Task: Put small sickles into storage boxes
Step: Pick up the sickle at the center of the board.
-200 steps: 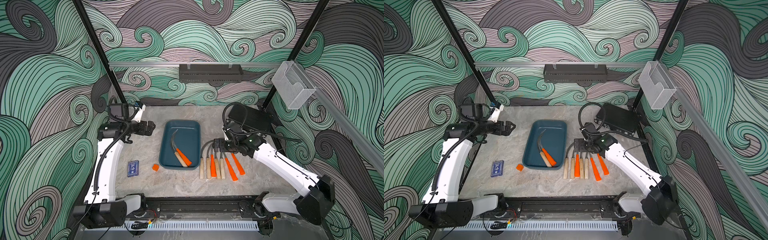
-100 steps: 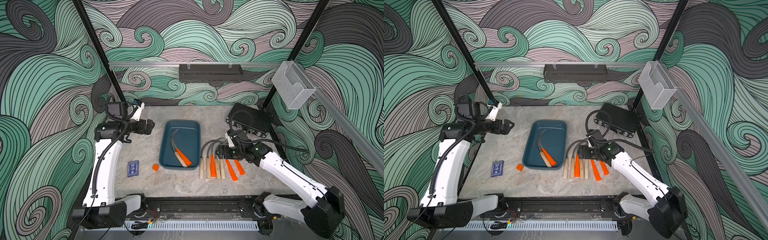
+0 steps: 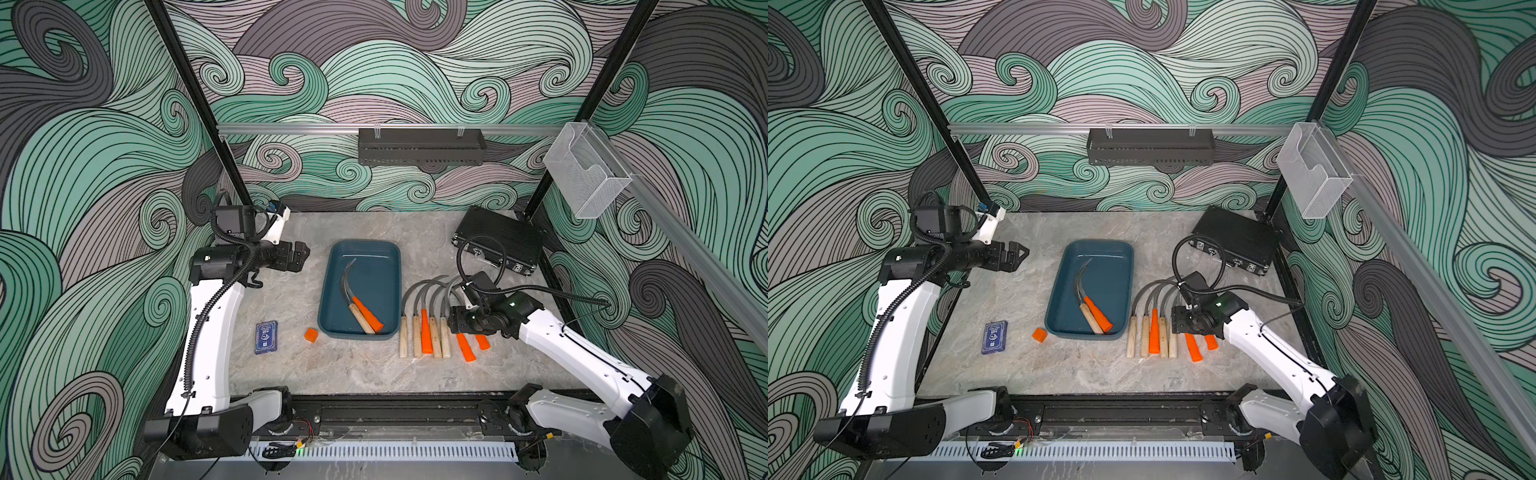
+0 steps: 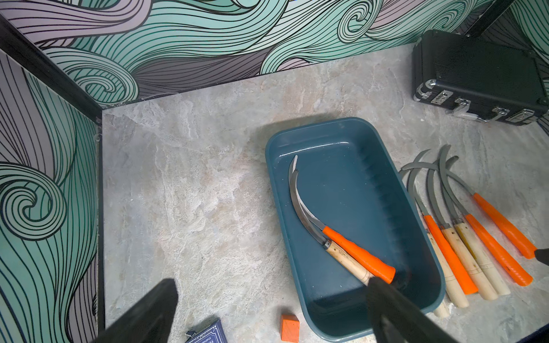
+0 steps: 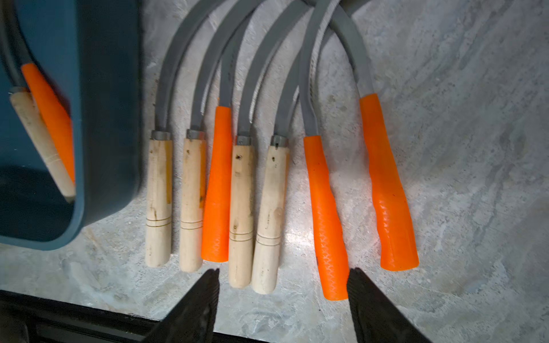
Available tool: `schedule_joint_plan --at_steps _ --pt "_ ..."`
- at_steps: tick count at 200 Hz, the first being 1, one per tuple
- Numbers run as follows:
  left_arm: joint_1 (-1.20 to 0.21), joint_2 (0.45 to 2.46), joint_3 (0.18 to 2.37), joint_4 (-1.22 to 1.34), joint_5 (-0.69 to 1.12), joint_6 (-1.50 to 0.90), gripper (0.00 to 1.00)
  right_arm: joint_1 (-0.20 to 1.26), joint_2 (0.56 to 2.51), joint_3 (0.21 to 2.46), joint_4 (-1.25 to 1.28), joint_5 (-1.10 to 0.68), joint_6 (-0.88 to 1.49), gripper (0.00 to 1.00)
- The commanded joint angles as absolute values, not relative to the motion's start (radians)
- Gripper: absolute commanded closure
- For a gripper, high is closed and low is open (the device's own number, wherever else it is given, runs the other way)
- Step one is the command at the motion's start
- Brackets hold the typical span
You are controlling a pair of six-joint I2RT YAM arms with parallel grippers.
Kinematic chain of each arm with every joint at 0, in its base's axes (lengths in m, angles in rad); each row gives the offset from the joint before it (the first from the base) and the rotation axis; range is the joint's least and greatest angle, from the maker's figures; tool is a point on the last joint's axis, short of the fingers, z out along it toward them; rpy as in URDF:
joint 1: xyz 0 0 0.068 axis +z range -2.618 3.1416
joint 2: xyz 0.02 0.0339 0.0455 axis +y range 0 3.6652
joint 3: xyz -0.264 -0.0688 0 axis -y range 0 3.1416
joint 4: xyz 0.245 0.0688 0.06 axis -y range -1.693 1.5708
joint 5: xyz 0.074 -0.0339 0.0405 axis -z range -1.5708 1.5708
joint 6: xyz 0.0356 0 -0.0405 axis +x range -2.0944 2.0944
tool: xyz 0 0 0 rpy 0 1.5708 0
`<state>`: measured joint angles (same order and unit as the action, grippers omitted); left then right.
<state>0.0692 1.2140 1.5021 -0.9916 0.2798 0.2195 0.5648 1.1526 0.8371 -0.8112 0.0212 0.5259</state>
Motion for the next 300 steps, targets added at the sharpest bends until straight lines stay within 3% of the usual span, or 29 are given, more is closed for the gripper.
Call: schedule_joint_plan --at_steps 1,300 --pt "0.064 1.204 1.496 -0.999 0.319 0.230 0.01 0.546 1.128 0.808 -0.864 0.039 0.554 0.31" --pt "0.064 1.215 1.373 -0.956 0.355 0.229 0.01 0.513 1.339 0.694 -0.801 -0.046 0.574 0.43"
